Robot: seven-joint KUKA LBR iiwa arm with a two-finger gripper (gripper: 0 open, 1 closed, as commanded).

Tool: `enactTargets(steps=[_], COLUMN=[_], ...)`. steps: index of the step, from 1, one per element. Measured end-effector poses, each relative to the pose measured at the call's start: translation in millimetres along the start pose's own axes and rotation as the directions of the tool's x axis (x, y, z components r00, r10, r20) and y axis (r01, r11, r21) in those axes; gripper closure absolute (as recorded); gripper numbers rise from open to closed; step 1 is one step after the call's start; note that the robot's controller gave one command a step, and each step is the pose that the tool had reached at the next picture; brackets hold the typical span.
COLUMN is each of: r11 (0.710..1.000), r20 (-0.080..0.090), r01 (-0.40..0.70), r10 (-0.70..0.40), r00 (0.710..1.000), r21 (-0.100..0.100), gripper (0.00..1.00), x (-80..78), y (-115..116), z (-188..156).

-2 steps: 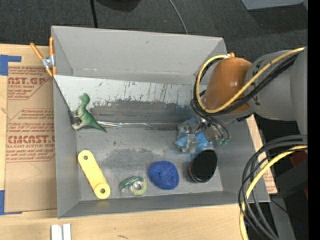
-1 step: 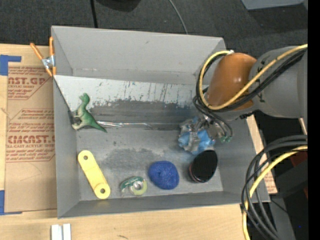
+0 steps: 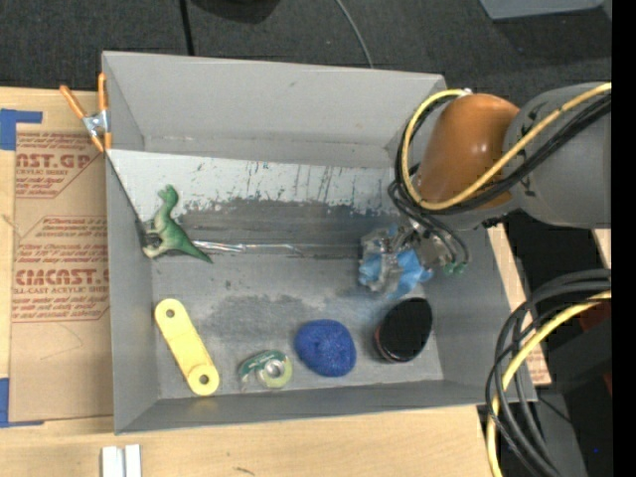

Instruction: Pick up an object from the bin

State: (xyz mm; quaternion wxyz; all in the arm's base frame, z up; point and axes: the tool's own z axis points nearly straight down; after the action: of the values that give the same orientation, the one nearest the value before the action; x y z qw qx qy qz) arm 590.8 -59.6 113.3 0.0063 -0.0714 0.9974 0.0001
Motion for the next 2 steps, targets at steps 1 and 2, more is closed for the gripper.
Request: enactTargets(steps=[1,2], r11=[1.000,1.000], r20=[0.004,-0.001], r01=[0.000,0.000], r10=[0.000,0.000], r00=[1.000,1.000], r21=[0.001,0.000], gripper=[1.00,1.00], x=[-1.4,-0.3], y=[-0.3,0.2], z=[-9.5,-16.6])
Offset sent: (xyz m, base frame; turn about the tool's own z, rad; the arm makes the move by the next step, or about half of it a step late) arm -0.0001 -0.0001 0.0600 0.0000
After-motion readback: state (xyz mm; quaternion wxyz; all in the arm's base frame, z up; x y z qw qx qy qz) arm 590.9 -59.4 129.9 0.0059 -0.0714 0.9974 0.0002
